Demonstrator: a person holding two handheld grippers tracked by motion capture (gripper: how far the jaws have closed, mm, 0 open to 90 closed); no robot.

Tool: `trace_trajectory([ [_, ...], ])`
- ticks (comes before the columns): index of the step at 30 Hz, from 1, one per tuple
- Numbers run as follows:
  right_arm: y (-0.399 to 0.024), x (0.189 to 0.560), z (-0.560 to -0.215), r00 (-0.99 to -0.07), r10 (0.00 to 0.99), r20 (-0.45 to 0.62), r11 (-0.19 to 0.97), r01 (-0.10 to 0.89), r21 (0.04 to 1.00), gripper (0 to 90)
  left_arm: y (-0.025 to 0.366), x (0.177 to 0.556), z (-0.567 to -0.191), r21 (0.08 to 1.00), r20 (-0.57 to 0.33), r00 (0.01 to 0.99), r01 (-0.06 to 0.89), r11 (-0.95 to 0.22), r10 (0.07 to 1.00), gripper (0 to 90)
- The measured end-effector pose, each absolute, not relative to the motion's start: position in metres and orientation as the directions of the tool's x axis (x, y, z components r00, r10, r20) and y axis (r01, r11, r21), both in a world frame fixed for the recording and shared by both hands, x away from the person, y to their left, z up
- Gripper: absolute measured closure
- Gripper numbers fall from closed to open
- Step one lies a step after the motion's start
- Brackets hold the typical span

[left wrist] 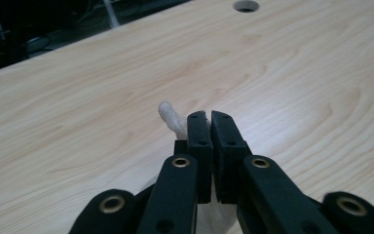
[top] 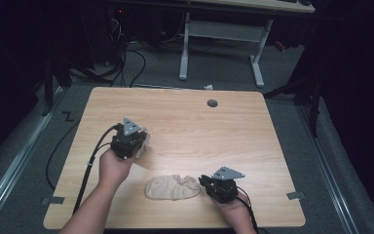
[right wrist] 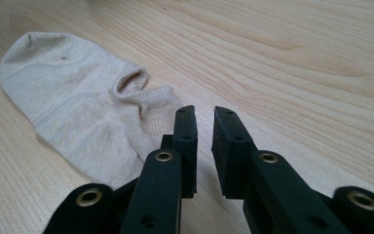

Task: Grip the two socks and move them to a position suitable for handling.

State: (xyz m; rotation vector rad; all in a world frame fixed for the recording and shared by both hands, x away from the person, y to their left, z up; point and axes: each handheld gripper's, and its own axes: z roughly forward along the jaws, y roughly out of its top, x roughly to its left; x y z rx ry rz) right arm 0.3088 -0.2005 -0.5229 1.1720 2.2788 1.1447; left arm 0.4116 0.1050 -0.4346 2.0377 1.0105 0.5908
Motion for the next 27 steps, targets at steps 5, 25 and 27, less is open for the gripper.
trace_trajectory([
  [5,-0.202,0.309,-0.523,-0.603,0.795,0.069,0.33,0.524,0.785,81.0,0.065,0.413,-0.447,0.787,0.052,0.633,0.45,-0.421,0.773,87.7],
  [25,-0.204,0.309,-0.523,-0.602,0.795,0.076,0.325,0.528,0.785,81.0,0.07,0.419,-0.474,0.761,-0.029,0.63,0.517,-0.392,0.776,61.8],
  [27,-0.204,0.31,-0.523,-0.601,0.796,0.075,0.327,0.53,0.782,81.0,0.081,0.421,-0.481,0.748,-0.021,0.612,0.534,-0.393,0.791,60.9],
])
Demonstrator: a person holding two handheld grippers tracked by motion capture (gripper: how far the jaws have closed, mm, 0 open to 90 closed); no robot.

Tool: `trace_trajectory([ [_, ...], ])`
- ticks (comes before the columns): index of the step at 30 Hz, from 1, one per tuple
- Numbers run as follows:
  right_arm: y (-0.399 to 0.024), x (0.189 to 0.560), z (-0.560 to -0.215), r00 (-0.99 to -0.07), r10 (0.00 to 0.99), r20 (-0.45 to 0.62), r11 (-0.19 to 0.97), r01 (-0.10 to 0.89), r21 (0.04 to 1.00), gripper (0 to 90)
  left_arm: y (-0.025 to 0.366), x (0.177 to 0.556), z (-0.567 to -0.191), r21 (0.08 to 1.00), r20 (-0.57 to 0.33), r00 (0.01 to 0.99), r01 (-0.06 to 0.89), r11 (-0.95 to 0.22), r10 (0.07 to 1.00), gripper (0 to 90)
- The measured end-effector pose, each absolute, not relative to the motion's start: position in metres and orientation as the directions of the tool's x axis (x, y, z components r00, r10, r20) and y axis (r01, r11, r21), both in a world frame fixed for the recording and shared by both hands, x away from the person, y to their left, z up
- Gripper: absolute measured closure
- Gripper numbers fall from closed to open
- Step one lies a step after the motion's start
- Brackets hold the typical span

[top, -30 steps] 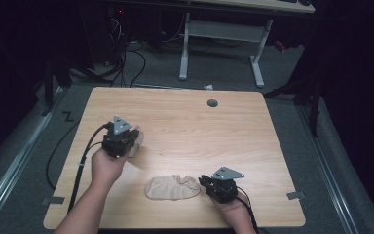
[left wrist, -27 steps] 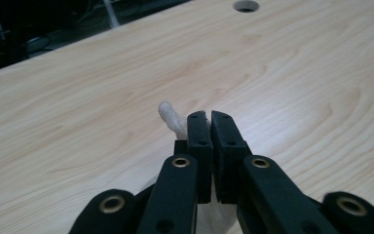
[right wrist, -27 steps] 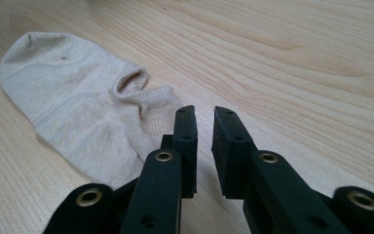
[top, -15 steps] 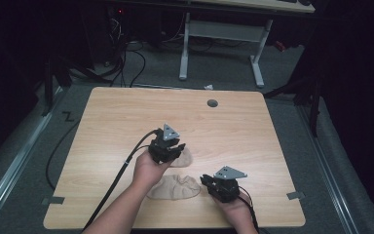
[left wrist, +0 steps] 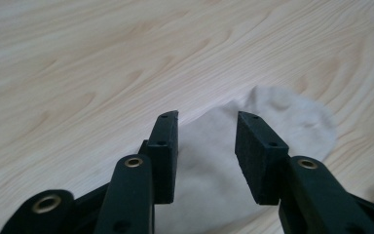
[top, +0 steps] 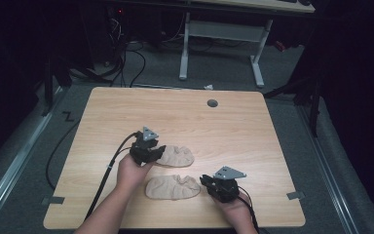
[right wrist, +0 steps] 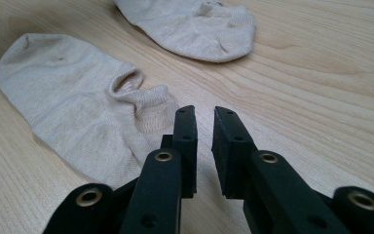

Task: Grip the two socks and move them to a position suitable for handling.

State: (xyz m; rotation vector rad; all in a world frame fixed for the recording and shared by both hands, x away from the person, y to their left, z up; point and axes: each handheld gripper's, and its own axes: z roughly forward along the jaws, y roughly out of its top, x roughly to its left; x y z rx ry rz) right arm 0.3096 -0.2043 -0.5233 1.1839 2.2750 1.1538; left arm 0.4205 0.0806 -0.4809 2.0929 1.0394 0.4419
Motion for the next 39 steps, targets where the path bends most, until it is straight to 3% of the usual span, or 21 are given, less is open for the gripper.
trace_trajectory([
  [8,-0.205,0.31,-0.524,-0.592,0.803,0.072,0.323,0.533,0.782,79.9,0.12,0.424,-0.498,0.729,-0.023,0.561,0.576,-0.37,0.828,53.3],
  [14,-0.202,0.312,-0.524,-0.59,0.804,0.071,0.322,0.532,0.783,78.1,0.144,0.425,-0.509,0.73,-0.098,0.525,0.615,-0.298,0.845,51.9],
  [19,-0.2,0.313,-0.526,-0.594,0.802,0.067,0.329,0.532,0.781,78.0,0.143,0.424,-0.511,0.752,-0.154,0.532,0.61,-0.25,0.833,51.7],
  [26,-0.199,0.313,-0.526,-0.596,0.801,0.063,0.333,0.53,0.78,77.9,0.126,0.429,-0.507,0.754,-0.156,0.557,0.6,-0.266,0.816,53.2],
  [32,-0.199,0.312,-0.526,-0.59,0.805,0.062,0.331,0.534,0.778,77.9,0.114,0.439,-0.518,0.71,-0.178,0.548,0.647,-0.279,0.817,69.7],
  [35,-0.199,0.312,-0.526,-0.589,0.806,0.059,0.33,0.53,0.781,77.5,0.111,0.434,-0.521,0.712,-0.146,0.552,0.635,-0.301,0.821,77.4],
  [39,-0.199,0.312,-0.526,-0.586,0.808,0.054,0.328,0.525,0.785,75.4,0.109,0.425,-0.524,0.729,-0.123,0.57,0.608,-0.316,0.812,81.9],
])
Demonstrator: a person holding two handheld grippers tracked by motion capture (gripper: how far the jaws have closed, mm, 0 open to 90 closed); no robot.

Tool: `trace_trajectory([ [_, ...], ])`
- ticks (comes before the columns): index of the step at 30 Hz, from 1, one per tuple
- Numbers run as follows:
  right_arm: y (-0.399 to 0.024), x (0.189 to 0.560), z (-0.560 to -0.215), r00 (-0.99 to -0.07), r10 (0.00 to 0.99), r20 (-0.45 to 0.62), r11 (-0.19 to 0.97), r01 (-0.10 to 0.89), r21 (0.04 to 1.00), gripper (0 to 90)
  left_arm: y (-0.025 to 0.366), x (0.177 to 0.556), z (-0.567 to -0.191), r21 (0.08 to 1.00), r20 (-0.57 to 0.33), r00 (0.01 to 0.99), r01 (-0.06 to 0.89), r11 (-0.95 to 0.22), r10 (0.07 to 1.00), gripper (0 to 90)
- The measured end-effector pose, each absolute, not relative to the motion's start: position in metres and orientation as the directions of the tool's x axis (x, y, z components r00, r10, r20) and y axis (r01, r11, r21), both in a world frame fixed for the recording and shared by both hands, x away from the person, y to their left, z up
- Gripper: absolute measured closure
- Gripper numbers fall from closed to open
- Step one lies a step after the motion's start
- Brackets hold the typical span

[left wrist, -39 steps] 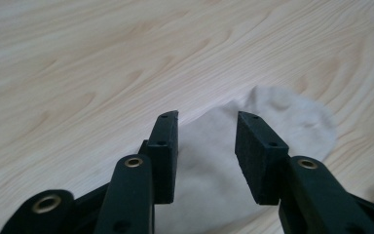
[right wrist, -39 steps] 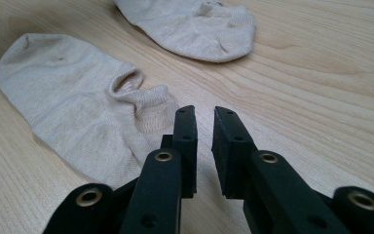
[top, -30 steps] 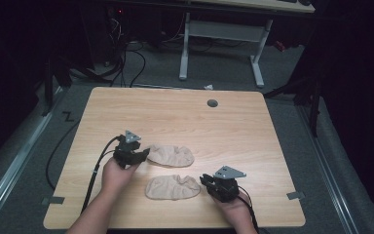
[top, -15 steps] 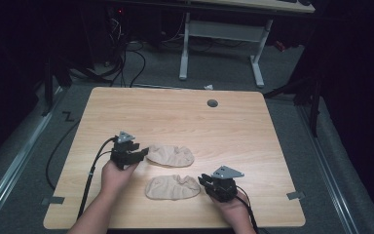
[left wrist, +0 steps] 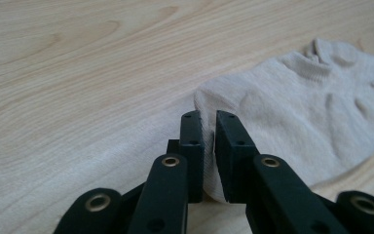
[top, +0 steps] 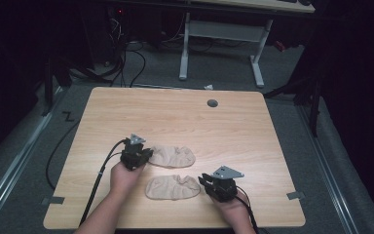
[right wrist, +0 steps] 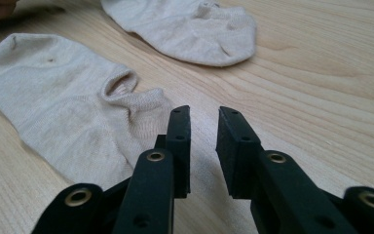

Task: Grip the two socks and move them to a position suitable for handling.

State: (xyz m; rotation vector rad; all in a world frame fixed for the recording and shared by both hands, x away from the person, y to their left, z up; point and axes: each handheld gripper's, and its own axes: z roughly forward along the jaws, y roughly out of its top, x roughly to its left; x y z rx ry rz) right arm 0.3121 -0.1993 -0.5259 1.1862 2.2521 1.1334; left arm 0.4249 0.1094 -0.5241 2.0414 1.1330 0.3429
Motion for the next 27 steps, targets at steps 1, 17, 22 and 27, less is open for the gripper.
trace_trajectory([
  [1,-0.199,0.312,-0.526,-0.582,0.812,0.052,0.325,0.524,0.787,73.3,0.109,0.422,-0.525,0.734,-0.109,0.577,0.596,-0.326,0.809,83.1],
  [17,-0.172,0.355,-0.507,-0.516,0.856,0.028,0.295,0.532,0.794,63.6,0.115,0.395,-0.534,0.79,-0.104,0.602,0.534,-0.302,0.792,86.3],
  [22,-0.173,0.374,-0.514,-0.474,0.88,0.019,0.29,0.569,0.77,63.5,0.115,0.393,-0.533,0.798,-0.088,0.604,0.518,-0.307,0.792,86.1],
  [27,-0.176,0.385,-0.519,-0.455,0.89,0.032,0.279,0.599,0.75,63.6,0.115,0.392,-0.533,0.804,-0.085,0.604,0.511,-0.303,0.793,86.1],
])
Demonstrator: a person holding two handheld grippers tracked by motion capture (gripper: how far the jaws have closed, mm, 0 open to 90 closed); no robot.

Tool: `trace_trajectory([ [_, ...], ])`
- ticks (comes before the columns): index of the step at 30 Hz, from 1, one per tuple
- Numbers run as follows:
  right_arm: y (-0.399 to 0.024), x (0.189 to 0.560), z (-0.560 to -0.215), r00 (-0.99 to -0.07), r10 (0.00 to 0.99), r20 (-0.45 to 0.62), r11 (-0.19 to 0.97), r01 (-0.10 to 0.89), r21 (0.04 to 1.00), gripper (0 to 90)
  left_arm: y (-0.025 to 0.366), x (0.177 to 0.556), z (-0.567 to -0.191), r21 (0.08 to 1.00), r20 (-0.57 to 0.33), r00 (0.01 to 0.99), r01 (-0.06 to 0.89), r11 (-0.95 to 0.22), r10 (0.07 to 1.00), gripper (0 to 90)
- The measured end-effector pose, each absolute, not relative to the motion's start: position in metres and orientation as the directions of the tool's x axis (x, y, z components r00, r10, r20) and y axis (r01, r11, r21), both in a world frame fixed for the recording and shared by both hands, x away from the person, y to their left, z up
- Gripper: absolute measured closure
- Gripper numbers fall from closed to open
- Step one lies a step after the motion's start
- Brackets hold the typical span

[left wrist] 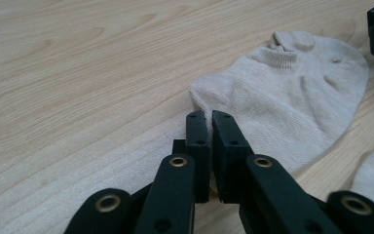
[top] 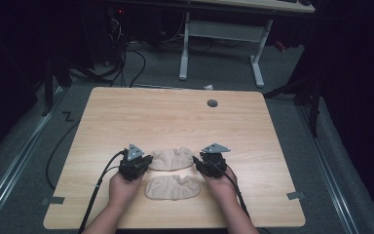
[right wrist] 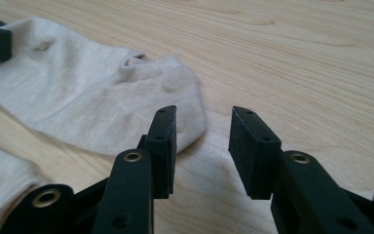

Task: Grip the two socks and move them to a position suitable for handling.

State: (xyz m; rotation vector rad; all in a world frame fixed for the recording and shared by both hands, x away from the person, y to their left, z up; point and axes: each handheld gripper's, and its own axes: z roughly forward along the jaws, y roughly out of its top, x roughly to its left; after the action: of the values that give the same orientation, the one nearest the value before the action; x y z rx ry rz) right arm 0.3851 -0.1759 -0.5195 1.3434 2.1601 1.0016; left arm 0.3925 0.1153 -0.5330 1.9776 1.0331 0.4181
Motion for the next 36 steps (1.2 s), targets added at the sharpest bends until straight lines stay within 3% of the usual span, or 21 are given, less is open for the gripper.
trace_trajectory([
  [18,-0.162,0.403,-0.528,-0.49,0.869,0.072,0.293,0.627,0.722,63.8,0.116,0.395,-0.534,0.791,-0.104,0.595,0.535,-0.295,0.797,85.8],
  [21,-0.158,0.405,-0.528,-0.49,0.87,0.056,0.308,0.628,0.714,68.7,0.115,0.395,-0.534,0.791,-0.099,0.594,0.534,-0.299,0.798,85.8],
  [25,-0.158,0.404,-0.528,-0.505,0.86,0.073,0.314,0.635,0.706,84.8,0.115,0.395,-0.534,0.792,-0.097,0.597,0.531,-0.302,0.796,85.8],
  [36,-0.157,0.385,-0.511,-0.547,0.836,0.036,0.325,0.548,0.771,86.4,0.12,0.394,-0.528,0.8,-0.115,0.599,0.529,-0.283,0.793,86.8],
])
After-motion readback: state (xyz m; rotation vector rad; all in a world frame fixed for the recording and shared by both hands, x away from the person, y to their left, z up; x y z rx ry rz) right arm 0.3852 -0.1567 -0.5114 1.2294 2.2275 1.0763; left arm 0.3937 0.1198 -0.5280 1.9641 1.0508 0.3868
